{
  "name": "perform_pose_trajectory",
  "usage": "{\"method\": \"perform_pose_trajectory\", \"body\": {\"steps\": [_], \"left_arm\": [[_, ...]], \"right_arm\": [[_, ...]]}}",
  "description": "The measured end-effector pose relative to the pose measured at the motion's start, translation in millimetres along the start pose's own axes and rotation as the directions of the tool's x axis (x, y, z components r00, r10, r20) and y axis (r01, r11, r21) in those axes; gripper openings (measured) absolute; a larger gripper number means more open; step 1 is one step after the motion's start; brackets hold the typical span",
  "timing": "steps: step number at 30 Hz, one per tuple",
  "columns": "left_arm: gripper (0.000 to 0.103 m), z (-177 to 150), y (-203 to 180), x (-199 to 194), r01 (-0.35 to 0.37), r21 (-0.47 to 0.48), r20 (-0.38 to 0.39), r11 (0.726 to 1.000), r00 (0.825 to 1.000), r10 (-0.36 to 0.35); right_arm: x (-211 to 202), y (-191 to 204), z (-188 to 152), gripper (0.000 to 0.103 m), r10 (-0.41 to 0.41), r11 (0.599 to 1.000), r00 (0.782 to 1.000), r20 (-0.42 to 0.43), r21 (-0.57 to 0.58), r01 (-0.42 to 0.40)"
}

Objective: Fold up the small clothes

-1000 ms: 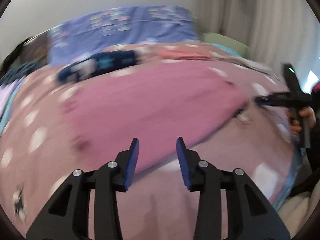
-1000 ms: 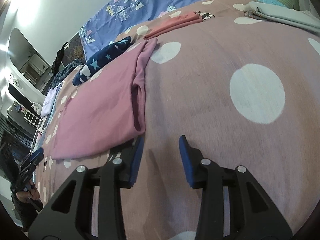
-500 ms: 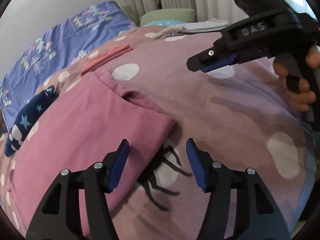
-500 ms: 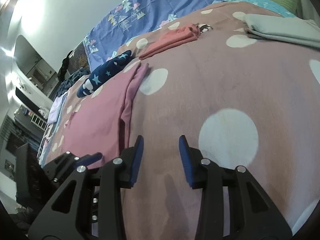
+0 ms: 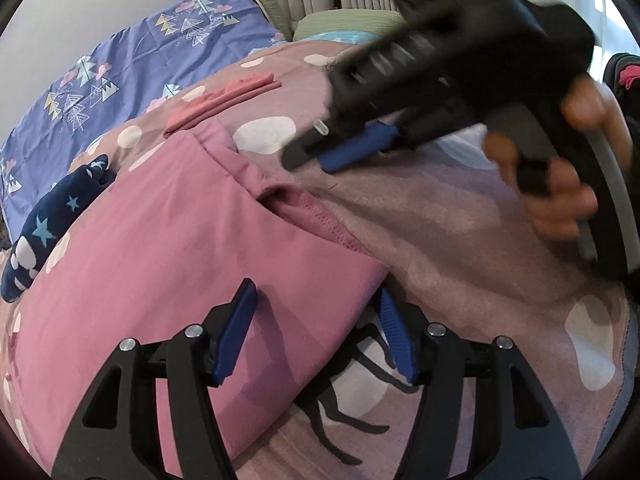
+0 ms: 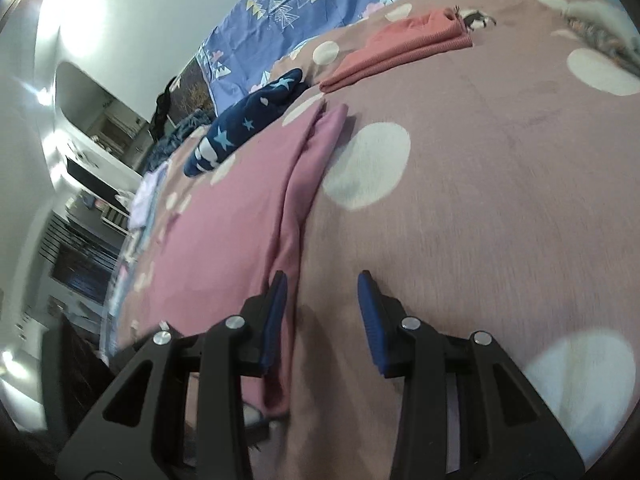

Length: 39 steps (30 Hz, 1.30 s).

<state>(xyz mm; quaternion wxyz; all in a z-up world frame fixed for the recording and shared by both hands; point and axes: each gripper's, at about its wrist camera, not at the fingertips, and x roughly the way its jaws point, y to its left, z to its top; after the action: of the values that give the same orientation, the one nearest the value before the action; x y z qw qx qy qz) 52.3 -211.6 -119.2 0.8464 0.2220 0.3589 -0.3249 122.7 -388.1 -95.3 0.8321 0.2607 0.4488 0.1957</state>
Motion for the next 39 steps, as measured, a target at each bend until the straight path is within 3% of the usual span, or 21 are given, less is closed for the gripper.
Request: {"method": "perform_pose_trajectory", "body": {"steps": [5, 10, 13, 15, 18, 22, 24, 26, 29, 31, 35, 37, 38, 39], "left_arm": [[0.06, 2.3, 4.9, 0.3, 0.022, -0.032, 0.01, 0.999, 1.0, -0.022], [0.045, 3.0, 4.7, -0.7, 0.045, -0.035, 0.021, 0.998, 0.999, -0.044], [0.025, 3.2, 4.2, -2.7, 0.058, -0.032, 0.029, 0.998, 0.998, -0.057], [0.008, 2.9, 5.0, -4.2, 0.08, -0.036, 0.039, 0.996, 0.996, -0.079], [0.005, 1.4, 4.9, -3.4, 0.111, -0.04, 0.046, 0.993, 0.993, -0.109], [0.004, -1.0, 1.9, -6.4, 0.16, -0.024, 0.069, 0.987, 0.985, -0.158], [0.004, -1.1, 1.6, -3.2, 0.168, -0.024, 0.063, 0.986, 0.984, -0.166], [0.004, -2.1, 1.8, 0.2, 0.174, -0.03, 0.055, 0.984, 0.983, -0.173], [0.004, -2.5, 1.0, 2.7, 0.173, -0.03, 0.048, 0.984, 0.984, -0.172], [0.004, -2.7, 0.7, 2.8, 0.171, -0.029, 0.046, 0.985, 0.984, -0.17], [0.007, -2.7, 0.7, 0.7, 0.163, -0.028, 0.053, 0.986, 0.985, -0.162], [0.021, -2.7, -1.1, -1.5, 0.146, -0.022, 0.058, 0.989, 0.988, -0.145], [0.035, -2.4, -3.3, -3.4, 0.128, -0.013, 0.066, 0.992, 0.99, -0.126], [0.04, -0.9, -3.7, -3.7, 0.119, -0.003, 0.069, 0.993, 0.991, -0.118]], "right_arm": [[16.1, 1.3, 29.9, 0.039, 0.004, 1.0, 1.0, -0.025, 0.024, -0.003], [37.9, 12.4, 61.7, 0.041, -0.024, 1.0, 1.0, -0.016, -0.006, 0.024], [58.7, 12.5, 82.6, 0.041, -0.075, 0.997, 0.997, -0.013, -0.022, 0.075], [73.2, 8.4, 92.9, 0.021, -0.099, 0.995, 0.995, -0.014, -0.021, 0.098], [82.5, 2.1, 103.1, 0.004, -0.035, 0.999, 0.999, -0.004, 0.004, 0.035], [62.2, 14.3, 106.7, 0.003, 0.049, 0.998, 0.994, 0.096, -0.034, -0.046], [61.5, 26.3, 105.9, 0.003, -0.009, 0.993, 0.993, 0.122, -0.117, 0.024], [76.8, 21.9, 106.4, 0.003, -0.08, 0.988, 0.992, 0.097, -0.125, 0.092], [95.5, -5.3, 107.4, 0.004, -0.048, 0.998, 0.998, 0.043, -0.037, 0.049], [92.5, -12.8, 108.4, 0.007, 0.006, 1.0, 0.999, 0.036, -0.003, -0.006], [81.0, -12.1, 106.1, 0.04, 0.058, 0.998, 0.997, 0.042, 0.007, -0.058], [80.7, -4.8, 103.2, 0.051, 0.065, 0.998, 0.998, 0.018, -0.017, -0.065], [80.0, 2.8, 101.0, 0.057, 0.06, 0.997, 0.998, 0.006, -0.054, -0.059], [81.6, 10.2, 98.7, 0.064, 0.055, 0.994, 0.998, -0.007, -0.09, -0.056]]}}
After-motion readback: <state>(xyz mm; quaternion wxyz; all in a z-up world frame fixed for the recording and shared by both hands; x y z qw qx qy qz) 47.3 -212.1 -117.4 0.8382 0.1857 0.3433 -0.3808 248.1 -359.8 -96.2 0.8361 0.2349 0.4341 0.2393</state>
